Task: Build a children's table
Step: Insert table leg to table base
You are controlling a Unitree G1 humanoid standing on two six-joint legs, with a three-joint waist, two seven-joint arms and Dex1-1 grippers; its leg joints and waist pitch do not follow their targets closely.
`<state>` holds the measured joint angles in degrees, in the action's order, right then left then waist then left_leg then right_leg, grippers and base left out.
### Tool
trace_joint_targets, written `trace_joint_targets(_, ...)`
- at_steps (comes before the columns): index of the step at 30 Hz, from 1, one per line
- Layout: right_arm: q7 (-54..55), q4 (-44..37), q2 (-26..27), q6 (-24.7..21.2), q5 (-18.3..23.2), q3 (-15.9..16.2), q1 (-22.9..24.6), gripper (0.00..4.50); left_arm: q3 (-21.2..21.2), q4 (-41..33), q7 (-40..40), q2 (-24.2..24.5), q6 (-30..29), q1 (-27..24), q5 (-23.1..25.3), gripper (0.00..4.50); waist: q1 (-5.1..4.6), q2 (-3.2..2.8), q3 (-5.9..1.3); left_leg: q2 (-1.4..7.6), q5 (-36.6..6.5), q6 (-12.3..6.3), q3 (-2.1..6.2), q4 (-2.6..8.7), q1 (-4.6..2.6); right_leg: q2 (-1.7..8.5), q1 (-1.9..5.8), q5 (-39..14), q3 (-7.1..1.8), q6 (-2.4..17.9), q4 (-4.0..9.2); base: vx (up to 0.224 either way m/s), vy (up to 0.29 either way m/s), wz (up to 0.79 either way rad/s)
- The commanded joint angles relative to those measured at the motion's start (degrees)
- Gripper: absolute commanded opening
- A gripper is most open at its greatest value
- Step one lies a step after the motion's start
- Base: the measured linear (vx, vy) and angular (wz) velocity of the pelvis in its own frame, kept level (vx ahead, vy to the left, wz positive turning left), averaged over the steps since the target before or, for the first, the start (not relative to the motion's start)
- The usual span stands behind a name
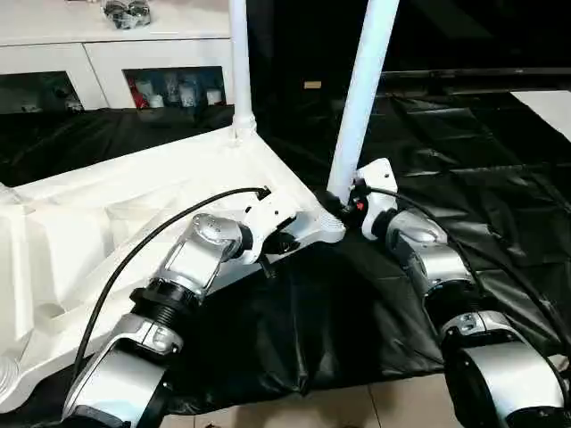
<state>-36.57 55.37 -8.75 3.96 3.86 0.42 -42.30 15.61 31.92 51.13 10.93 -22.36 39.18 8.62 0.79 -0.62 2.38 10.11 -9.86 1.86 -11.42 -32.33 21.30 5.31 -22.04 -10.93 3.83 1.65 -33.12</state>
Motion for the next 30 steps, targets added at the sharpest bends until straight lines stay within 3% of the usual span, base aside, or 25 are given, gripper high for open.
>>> trace_joint_targets(1, -3.46, 2.85, 1.78, -2.6, -1.23, 3.43, 2.02, 3.02, 1.6, -3.19, 1.63, -1.64, 1.86, 1.29, -1.57, 0.0, 0.21, 0.03, -3.37, 3.3, -10.78, -5.05, 1.3, 3.19, -0.77, 3.45, 2.26, -5.02, -2.36, 14.77, 2.97, 0.0, 0.0, 0.0)
trace_joint_targets(7, -7.26, 0.89, 0.41, -1.63, 0.16, 2.8, 1.99, 3.61, 2.14, -3.08, 3.25, -0.4, 3.75, 1.11, -1.64, 0.0, 0.68, -0.04, -3.44, 3.37, -9.44, -5.91, 1.31, 3.05, -0.76, 3.47, 2.39, -3.78, -2.28, 14.99, 2.74, 0.0, 0.0, 0.0)
trace_joint_targets(23, -27.37, -5.24, -6.2, -2.69, 2.24, 4.38, 4.3, 3.61, 3.23, 0.23, 12.74, 5.32, 12.63, 1.46, -2.48, 0.0, 2.04, -0.07, -3.48, 3.55, -9.71, -5.92, 1.08, 2.82, -0.82, 3.35, 2.37, -4.29, -2.07, 15.0, 2.55, 0.0, 0.0, 0.0)
trace_joint_targets(24, -30.32, -6.29, -7.18, -3.07, 2.2, 5.37, 4.81, 3.61, 3.57, 0.39, 16.04, 6.27, 15.6, 1.17, -3.33, 0.0, 2.34, -0.07, -3.54, 3.47, -9.39, -6.14, 1.1, 2.72, -0.85, 3.29, 2.39, -4.01, -2.04, 14.79, 2.51, 0.0, 0.0, 0.0)
trace_joint_targets(30, -35.32, -8.14, -8.81, -3.69, 1.99, 6.75, 5.52, 3.61, 5.2, 1.92, 21.3, 8.53, 19.31, 1.44, -3.5, 0.0, 2.74, -0.19, -3.88, 3.51, -6.84, -6.66, 1.06, 2.3, -0.49, 3.24, 2.23, 0.81, -2.11, 15.66, 1.54, 0.0, 0.0, 0.0)
